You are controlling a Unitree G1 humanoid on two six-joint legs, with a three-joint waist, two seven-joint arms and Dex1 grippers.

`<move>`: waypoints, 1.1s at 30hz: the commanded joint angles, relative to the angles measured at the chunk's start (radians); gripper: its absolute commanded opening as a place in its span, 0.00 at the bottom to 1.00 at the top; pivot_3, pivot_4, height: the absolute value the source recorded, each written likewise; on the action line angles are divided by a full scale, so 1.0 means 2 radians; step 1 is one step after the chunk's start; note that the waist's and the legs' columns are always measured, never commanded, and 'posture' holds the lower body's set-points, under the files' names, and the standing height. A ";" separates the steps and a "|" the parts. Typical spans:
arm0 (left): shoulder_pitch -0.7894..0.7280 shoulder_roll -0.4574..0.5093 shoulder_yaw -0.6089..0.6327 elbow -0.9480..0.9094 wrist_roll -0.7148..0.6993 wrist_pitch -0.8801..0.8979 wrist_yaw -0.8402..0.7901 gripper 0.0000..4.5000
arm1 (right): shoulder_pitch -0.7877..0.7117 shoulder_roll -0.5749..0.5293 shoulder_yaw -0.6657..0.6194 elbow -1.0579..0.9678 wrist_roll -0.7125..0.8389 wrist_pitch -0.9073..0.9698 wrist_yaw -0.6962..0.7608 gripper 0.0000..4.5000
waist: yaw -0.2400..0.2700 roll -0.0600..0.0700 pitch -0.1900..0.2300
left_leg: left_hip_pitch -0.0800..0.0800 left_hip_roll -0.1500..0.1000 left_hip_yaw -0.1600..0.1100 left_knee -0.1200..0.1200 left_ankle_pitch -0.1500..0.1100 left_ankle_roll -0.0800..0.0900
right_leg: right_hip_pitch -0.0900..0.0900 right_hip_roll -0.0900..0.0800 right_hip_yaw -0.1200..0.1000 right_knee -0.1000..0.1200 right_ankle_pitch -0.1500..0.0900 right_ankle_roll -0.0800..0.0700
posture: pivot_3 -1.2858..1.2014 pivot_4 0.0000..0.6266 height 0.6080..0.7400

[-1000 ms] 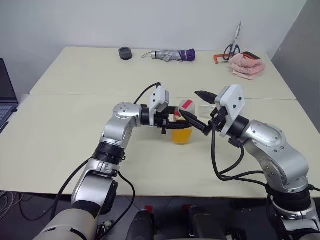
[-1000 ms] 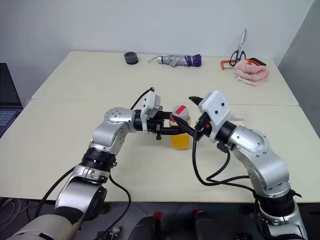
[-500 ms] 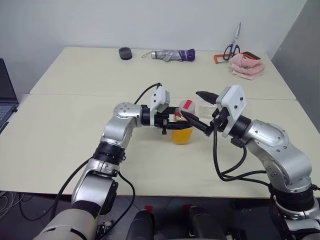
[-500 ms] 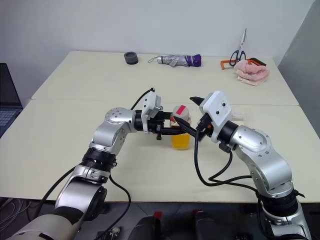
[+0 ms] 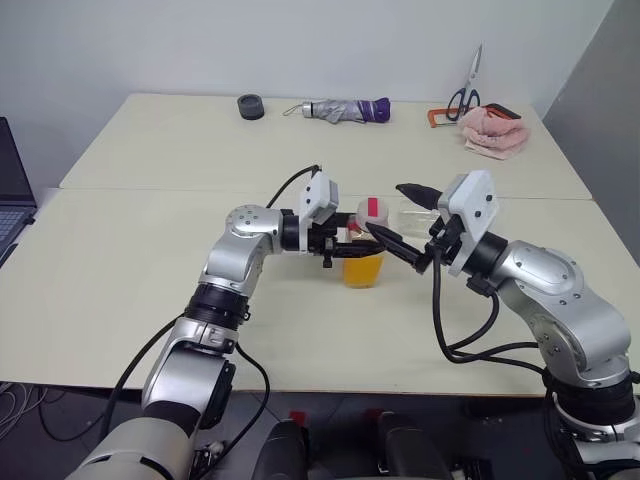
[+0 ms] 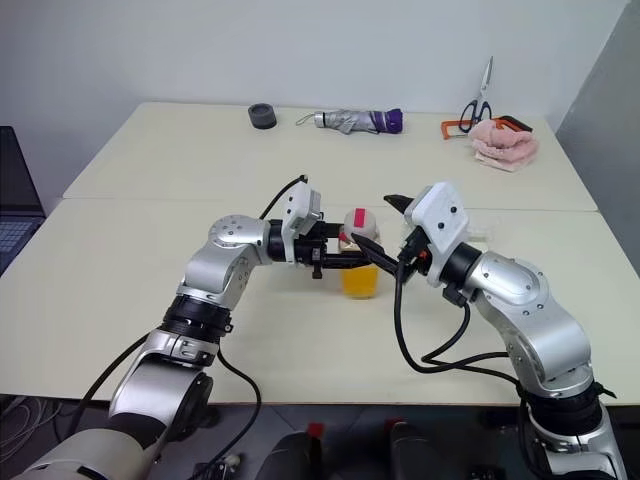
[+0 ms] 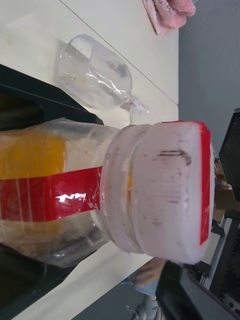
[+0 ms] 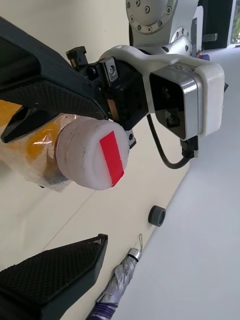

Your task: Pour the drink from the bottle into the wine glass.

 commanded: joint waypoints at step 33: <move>-0.013 0.005 0.008 -0.011 -0.008 -0.016 -0.007 0.43 | 0.008 -0.012 -0.031 -0.009 -0.006 -0.011 -0.007 0.86 | 0.000 0.000 0.000 | 0.000 0.000 0.000 0.000 0.000 0.000 | 0.000 0.000 0.000 0.000 0.000 0.000 | 0.52 0.24 1.00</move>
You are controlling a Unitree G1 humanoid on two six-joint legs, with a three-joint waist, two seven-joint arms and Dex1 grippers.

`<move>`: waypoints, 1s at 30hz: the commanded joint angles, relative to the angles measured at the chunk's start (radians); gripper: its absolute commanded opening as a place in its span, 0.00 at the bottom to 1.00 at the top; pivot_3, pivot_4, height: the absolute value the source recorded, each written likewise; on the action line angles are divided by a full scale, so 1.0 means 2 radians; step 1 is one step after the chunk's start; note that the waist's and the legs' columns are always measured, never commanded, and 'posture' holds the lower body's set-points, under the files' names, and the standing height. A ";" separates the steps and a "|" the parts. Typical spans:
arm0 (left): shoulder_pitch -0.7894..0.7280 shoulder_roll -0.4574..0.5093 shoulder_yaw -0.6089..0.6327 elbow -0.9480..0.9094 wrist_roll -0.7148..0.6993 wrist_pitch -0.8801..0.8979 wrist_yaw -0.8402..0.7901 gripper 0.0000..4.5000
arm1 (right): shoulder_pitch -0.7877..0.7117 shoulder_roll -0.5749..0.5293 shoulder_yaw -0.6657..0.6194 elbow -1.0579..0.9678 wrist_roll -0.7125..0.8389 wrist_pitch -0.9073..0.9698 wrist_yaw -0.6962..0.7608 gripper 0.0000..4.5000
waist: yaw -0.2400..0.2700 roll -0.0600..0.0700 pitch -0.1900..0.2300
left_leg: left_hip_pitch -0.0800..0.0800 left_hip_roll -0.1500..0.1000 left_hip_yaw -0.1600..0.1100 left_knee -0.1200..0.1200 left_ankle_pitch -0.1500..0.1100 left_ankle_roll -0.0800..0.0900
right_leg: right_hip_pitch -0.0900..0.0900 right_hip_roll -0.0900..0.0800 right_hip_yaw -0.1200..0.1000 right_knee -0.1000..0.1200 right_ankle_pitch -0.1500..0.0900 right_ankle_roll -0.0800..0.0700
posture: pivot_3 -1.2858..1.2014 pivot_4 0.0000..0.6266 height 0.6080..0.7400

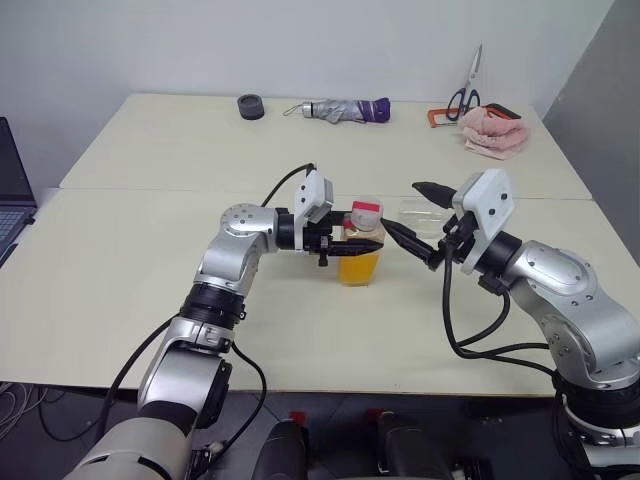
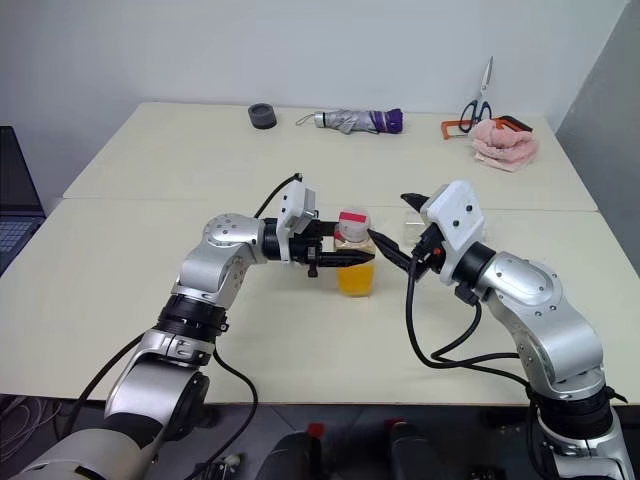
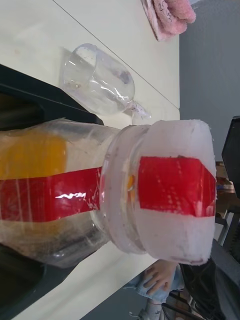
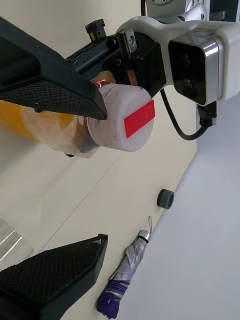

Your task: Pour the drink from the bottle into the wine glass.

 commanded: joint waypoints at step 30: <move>-0.011 0.001 0.005 -0.014 -0.007 -0.012 -0.005 0.43 | -0.004 -0.002 -0.011 -0.007 -0.012 -0.017 0.010 0.86 | 0.000 0.000 0.000 | 0.000 0.000 0.000 0.000 0.000 0.000 | 0.000 0.000 0.000 0.000 0.000 0.000 | 0.52 0.24 1.00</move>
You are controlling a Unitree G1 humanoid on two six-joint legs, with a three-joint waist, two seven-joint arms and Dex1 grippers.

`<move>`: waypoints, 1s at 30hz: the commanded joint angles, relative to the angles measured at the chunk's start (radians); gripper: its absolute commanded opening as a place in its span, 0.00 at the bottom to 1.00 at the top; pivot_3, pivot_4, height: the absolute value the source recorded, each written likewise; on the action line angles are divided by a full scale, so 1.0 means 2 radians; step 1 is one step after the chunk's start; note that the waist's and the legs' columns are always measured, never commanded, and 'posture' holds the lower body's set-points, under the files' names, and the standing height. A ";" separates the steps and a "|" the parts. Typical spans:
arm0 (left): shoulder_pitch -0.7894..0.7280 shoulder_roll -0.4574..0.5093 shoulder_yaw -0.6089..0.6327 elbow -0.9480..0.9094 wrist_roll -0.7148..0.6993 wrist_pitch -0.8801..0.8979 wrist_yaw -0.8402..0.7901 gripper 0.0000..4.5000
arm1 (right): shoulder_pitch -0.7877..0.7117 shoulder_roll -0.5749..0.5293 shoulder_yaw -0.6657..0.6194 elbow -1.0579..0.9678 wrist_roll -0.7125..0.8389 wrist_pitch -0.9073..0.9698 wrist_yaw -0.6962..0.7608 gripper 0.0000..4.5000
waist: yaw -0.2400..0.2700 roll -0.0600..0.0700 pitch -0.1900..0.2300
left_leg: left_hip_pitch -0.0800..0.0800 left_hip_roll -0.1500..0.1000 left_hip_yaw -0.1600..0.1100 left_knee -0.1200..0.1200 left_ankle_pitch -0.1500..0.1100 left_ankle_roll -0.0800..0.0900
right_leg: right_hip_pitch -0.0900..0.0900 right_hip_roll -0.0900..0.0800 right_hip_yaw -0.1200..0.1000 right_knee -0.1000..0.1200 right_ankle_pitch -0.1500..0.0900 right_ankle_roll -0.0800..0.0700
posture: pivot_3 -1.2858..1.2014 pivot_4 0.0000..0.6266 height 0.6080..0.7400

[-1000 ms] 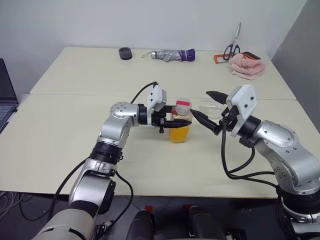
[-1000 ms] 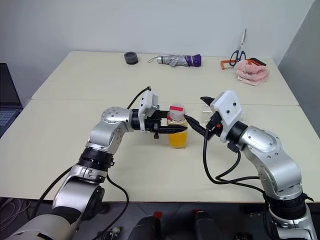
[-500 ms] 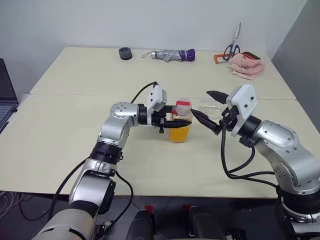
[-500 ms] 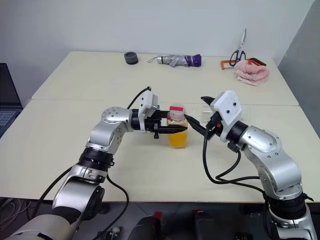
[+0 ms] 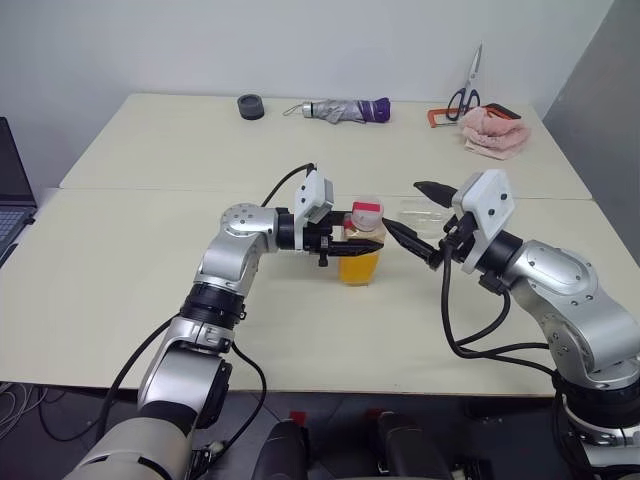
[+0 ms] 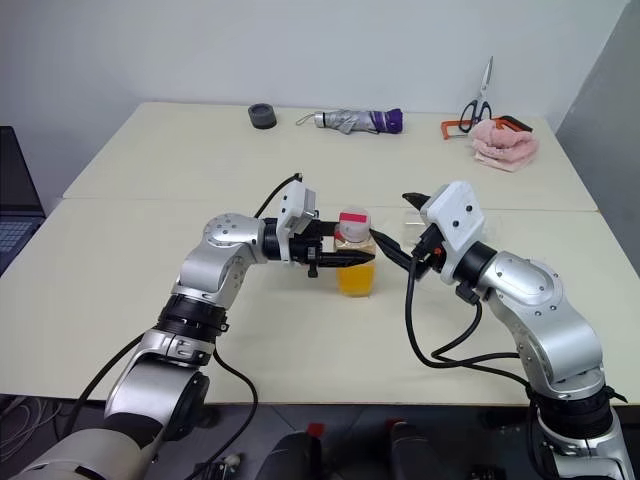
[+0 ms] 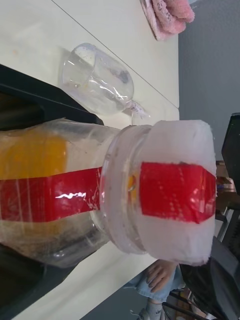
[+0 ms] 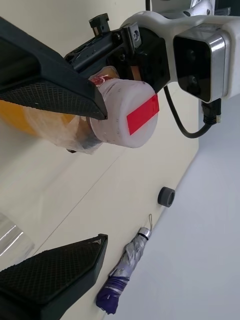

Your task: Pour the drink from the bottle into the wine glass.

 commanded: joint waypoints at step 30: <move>-0.012 0.001 0.005 -0.012 -0.006 -0.011 -0.002 0.43 | 0.002 -0.018 -0.016 0.004 -0.007 -0.023 0.009 0.86 | 0.000 0.000 0.000 | 0.000 0.000 0.000 0.000 0.000 0.000 | 0.000 0.000 0.000 0.000 0.000 0.000 | 0.52 0.24 1.00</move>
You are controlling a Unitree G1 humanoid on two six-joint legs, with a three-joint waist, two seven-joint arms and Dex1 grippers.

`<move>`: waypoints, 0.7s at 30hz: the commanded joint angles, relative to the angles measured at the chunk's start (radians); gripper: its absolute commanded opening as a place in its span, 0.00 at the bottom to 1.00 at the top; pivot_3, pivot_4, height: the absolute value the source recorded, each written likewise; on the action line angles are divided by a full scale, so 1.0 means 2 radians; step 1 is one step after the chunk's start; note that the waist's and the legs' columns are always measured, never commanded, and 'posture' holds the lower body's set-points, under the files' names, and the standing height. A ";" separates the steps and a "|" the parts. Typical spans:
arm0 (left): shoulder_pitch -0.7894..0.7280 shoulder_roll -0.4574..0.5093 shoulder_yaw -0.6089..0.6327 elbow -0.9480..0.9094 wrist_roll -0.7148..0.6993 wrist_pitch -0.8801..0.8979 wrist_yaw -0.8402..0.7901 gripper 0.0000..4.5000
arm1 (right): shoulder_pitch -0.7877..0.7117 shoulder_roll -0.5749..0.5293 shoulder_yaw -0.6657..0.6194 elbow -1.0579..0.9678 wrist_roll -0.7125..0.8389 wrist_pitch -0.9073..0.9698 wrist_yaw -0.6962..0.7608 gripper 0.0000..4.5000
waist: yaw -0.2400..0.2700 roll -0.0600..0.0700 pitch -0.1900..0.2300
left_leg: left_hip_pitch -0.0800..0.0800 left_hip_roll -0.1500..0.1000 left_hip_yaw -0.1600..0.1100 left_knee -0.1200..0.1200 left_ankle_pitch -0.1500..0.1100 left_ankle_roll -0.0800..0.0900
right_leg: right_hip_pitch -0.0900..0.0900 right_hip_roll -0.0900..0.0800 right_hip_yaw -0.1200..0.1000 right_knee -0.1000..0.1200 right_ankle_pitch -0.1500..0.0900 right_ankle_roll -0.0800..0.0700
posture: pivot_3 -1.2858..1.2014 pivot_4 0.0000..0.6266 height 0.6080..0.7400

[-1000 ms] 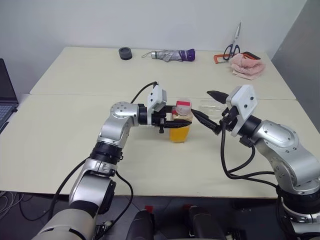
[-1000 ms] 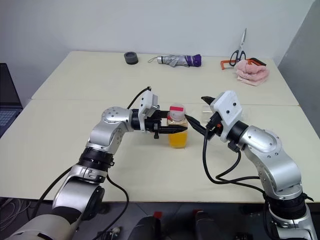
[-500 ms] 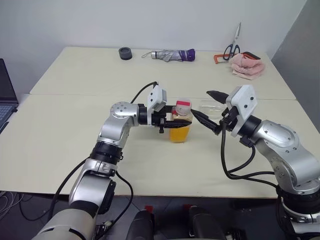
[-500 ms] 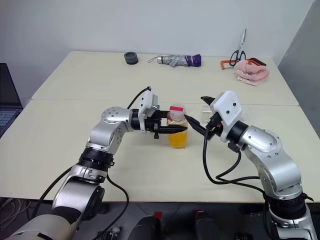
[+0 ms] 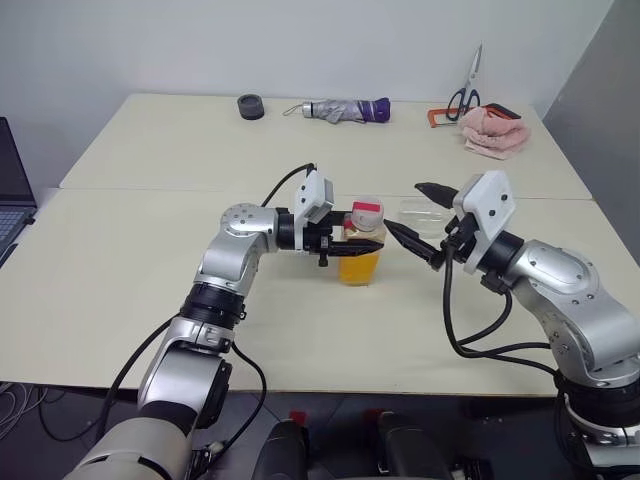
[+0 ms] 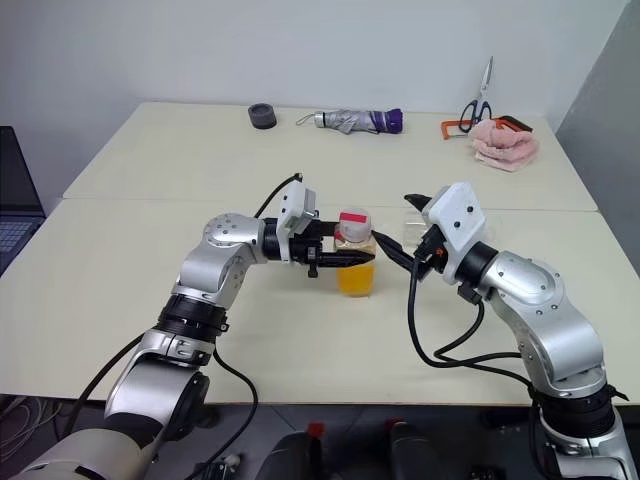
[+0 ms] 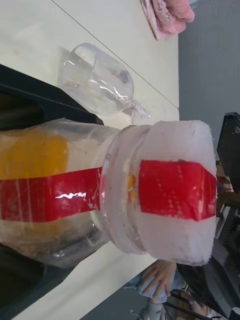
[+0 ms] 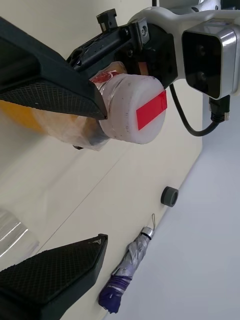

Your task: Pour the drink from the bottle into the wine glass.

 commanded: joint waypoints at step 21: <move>-0.015 0.004 0.008 -0.017 -0.007 -0.010 0.000 0.43 | 0.024 -0.034 -0.065 -0.053 0.104 0.020 0.041 0.86 | 0.000 0.000 0.000 | 0.000 0.000 0.000 0.000 0.000 0.000 | 0.000 0.000 0.000 0.000 0.000 0.000 | 0.52 0.24 1.00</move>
